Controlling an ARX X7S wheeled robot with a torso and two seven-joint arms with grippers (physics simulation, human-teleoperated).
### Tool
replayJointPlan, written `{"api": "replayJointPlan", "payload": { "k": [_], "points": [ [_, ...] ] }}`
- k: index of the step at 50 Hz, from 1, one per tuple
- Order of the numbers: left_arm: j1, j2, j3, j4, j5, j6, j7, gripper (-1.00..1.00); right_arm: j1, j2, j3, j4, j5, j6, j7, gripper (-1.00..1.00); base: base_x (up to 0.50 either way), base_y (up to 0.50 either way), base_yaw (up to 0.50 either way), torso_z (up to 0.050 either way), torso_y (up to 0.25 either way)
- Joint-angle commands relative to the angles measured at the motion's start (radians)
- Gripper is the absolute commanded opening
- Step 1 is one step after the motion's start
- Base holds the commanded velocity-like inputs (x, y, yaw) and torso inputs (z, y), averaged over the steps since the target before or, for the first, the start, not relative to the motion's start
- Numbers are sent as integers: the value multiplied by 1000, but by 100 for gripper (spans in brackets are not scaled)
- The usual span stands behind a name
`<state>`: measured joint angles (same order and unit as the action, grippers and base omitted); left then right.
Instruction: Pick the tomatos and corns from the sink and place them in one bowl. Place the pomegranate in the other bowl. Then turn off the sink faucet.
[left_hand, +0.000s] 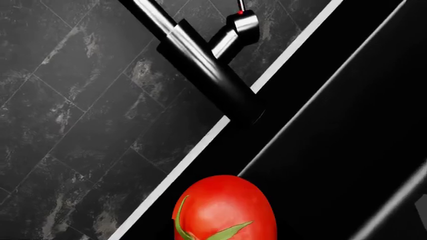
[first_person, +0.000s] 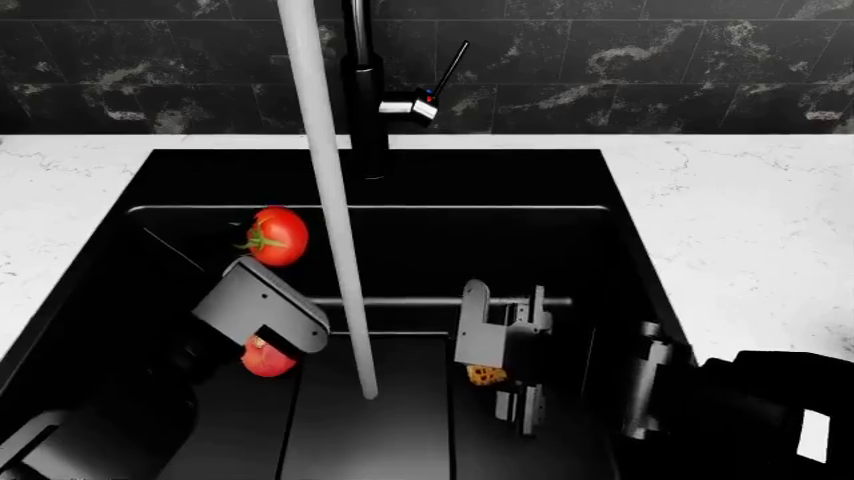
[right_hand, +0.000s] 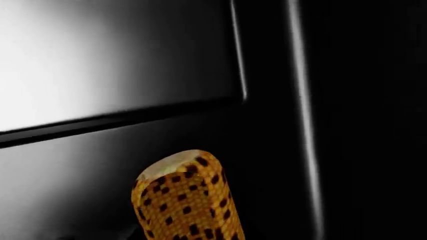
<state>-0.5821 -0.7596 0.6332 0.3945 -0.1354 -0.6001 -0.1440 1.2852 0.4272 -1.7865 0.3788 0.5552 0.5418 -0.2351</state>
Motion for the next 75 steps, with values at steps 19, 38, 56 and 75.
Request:
{"api": "replayJointPlan", "payload": {
  "k": [19,38,56,75],
  "points": [
    [67,42,-230,61,-209,93,-21,-100,299,273,164,-813,154,398,298,-100,-2,1,0,0,170],
    [142,81,-340,148,-241,119,-159,-100,27,386,596,-952,440,307,1044,-100,-42,-2,0,0,250],
    [225,127,-367,269,-103,316,-254,-100,-235,486,722,-1163,316,-51,1333,-100,-500,138,0,0,42],
    [243,161,-393,248,-69,296,-335,-100,-224,472,702,-1230,257,8,1401,-100,-446,246,0,0,0]
  ]
}}
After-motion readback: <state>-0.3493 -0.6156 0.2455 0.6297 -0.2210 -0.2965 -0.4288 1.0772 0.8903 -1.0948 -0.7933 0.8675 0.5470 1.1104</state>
